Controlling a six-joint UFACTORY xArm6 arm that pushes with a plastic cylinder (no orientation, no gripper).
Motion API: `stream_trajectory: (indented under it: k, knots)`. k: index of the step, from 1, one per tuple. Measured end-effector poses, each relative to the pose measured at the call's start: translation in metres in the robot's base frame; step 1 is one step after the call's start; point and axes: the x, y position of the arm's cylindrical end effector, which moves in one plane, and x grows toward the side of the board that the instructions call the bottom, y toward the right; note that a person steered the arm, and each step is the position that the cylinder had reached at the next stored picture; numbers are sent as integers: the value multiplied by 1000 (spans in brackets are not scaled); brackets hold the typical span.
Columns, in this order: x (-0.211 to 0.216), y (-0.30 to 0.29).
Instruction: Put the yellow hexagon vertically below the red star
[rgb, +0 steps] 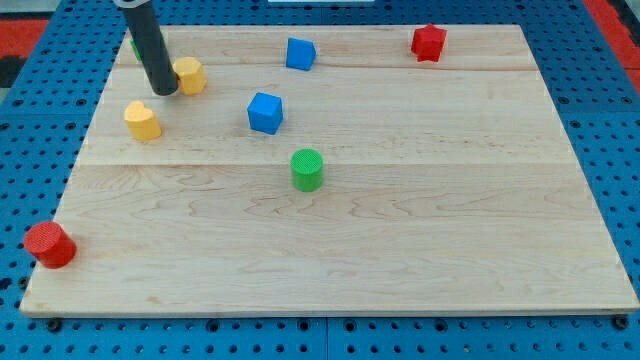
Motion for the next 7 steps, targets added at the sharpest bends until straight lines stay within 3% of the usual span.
stream_trajectory:
  k: [1,2,3,5,6,7]
  knots:
    - [-4,-40]
    - [-33,-24]
    - [-28,67]
    - [27,223]
    - [30,277]
    - [9,254]
